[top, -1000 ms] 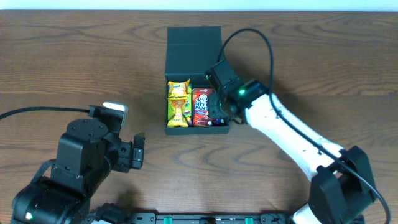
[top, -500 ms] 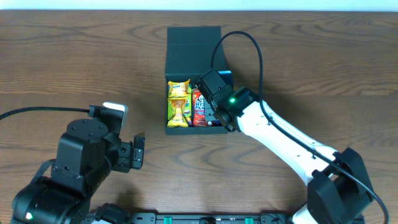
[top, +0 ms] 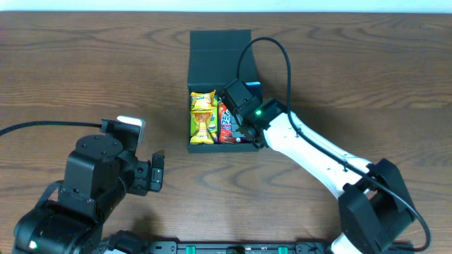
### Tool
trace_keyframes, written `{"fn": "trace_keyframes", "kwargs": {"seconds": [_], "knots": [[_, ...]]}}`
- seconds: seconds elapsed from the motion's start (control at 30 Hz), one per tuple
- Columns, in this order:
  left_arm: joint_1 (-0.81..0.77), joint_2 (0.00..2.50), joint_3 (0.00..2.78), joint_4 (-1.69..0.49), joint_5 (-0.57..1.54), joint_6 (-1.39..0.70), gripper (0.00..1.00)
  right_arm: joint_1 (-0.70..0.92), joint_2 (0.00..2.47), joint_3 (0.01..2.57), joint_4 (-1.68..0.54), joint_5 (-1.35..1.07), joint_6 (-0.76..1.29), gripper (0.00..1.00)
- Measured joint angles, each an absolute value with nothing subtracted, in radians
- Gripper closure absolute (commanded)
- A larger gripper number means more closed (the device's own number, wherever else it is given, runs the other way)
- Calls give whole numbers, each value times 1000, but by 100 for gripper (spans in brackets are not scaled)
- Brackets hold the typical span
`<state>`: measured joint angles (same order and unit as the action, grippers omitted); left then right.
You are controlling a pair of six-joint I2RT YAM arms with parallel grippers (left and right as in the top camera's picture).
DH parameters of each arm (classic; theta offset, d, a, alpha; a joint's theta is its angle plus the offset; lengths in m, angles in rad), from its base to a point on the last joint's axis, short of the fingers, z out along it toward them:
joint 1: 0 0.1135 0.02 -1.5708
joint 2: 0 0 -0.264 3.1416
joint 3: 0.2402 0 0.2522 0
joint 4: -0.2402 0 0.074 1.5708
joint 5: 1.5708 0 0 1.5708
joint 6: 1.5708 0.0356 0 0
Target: Pack container
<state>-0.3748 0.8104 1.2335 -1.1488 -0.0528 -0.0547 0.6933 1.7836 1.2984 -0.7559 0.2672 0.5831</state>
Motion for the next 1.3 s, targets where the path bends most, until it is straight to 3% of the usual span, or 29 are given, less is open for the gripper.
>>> {"fn": "trace_keyframes", "kwargs": {"seconds": [0.1,0.8,0.93,1.13,1.23,1.3], "knots": [[-375,810,1234,-1149,-53,-55,5,693,1784,1298,-753,276,573,44],[-375,810,1234,-1149,-53,-55,5,693,1750,1339,-814,289,566,35],[-375,810,1234,-1149,-53,-55,5,689,1659,1345,-809,289,564,47],[-375,810,1234,-1149,-53,-55,5,611,1575,1360,-799,289,566,85],[-375,810,1234,-1148,-53,-55,5,542,1576,1360,-801,284,564,97],[-375,810,1234,-1148,-53,-55,5,492,1576,1360,-800,281,567,98]]}}
